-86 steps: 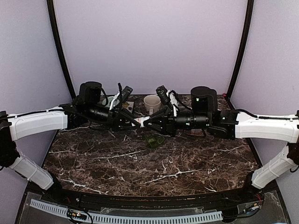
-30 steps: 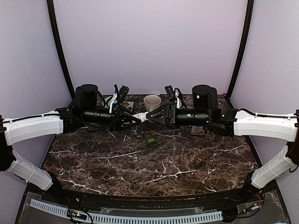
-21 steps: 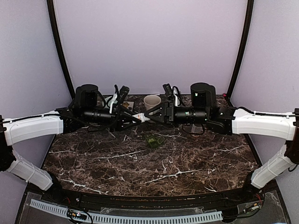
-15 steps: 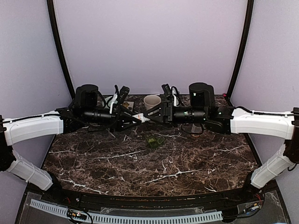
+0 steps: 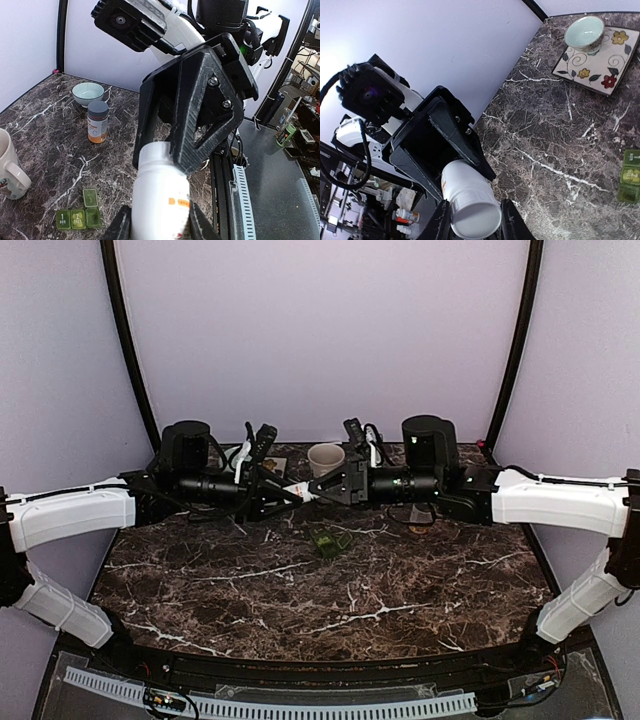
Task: Sort the pills into containers
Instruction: Unscrew the lid of the pill bottle.
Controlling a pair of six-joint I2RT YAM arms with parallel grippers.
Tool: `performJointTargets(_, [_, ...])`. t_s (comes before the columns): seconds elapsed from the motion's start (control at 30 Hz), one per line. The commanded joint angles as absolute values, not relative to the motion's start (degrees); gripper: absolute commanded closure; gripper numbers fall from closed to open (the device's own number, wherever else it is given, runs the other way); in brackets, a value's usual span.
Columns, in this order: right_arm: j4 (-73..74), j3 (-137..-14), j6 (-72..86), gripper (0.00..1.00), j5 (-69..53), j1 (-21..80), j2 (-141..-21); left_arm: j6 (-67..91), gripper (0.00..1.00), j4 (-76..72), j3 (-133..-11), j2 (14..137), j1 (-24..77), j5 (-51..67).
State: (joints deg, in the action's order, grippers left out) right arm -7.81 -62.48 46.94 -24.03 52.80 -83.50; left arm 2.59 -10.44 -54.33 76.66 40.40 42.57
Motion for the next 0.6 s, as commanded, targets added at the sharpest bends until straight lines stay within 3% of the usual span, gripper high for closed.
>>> performJointTargets(0.0, [-7.96, -63.36, 34.82, 0.92, -24.09, 53.80, -82.56, 4.55, 1.00, -12.98, -53.98, 74.68, 40.61, 44.37])
performJointTargets(0.17, [-9.33, -58.73, 21.48, 0.93, -21.09, 55.63, -80.09, 7.76, 1.00, -13.39, -55.68, 75.93, 40.52, 48.65])
performJointTargets(0.57, [-13.11, -53.05, 6.93, 0.94, -12.52, 57.67, -75.52, 17.15, 1.00, -13.70, -60.69, 82.18, 39.55, 64.46])
